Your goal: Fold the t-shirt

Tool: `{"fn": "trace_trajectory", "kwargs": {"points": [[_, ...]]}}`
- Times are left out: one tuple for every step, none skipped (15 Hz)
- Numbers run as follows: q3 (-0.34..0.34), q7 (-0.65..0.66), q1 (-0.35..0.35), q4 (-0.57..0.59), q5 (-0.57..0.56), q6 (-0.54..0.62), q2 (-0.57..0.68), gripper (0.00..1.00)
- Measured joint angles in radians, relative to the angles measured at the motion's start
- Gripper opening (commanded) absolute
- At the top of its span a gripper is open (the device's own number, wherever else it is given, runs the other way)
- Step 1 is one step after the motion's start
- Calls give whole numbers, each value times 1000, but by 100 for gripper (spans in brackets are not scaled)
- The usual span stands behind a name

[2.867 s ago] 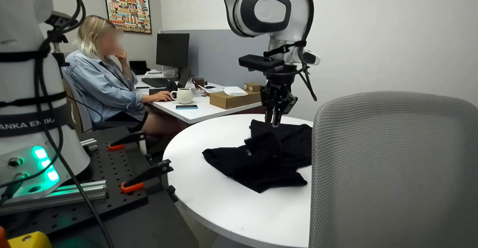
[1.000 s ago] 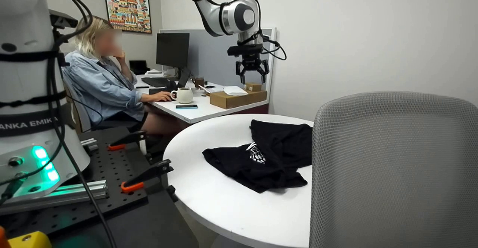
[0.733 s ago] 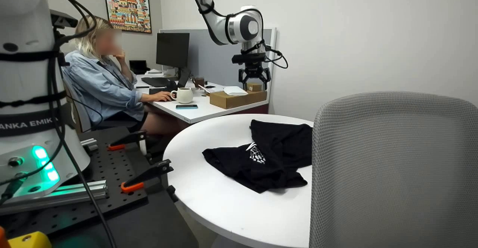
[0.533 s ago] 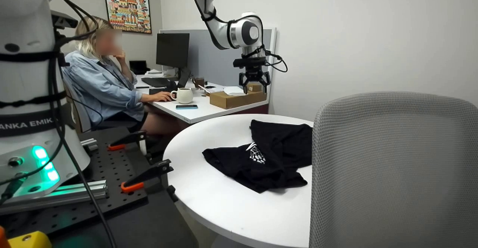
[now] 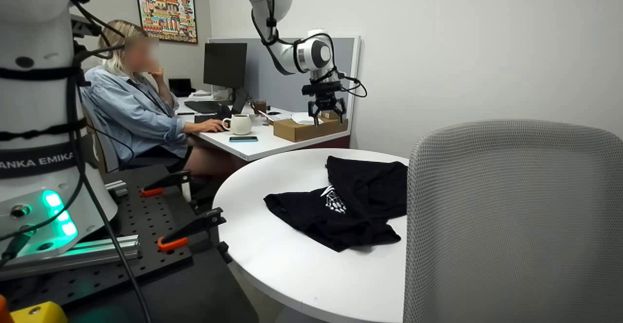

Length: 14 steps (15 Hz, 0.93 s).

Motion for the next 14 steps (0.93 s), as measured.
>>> {"fn": "trace_trajectory", "kwargs": {"points": [[-8, 0, 9, 30, -6, 0, 24, 100], [-15, 0, 15, 57, -12, -1, 46, 100], [-22, 0, 19, 84, -17, -2, 69, 100], [-28, 0, 22, 109, -19, -4, 90, 100], [-33, 0, 23, 132, -20, -6, 111, 100], [-37, 0, 23, 154, -20, -10, 131, 100], [-41, 0, 23, 173, -20, -15, 150, 100], [-45, 0, 22, 190, -20, -20, 167, 100], [-49, 0, 21, 205, -20, -26, 182, 100], [-52, 0, 20, 217, -20, -32, 197, 100], [-54, 0, 17, 229, -20, -40, 210, 100], [-56, 0, 15, 239, -20, -48, 222, 100], [-57, 0, 12, 248, -20, -55, 233, 100], [-59, 0, 9, 255, -20, -63, 243, 100]]}}
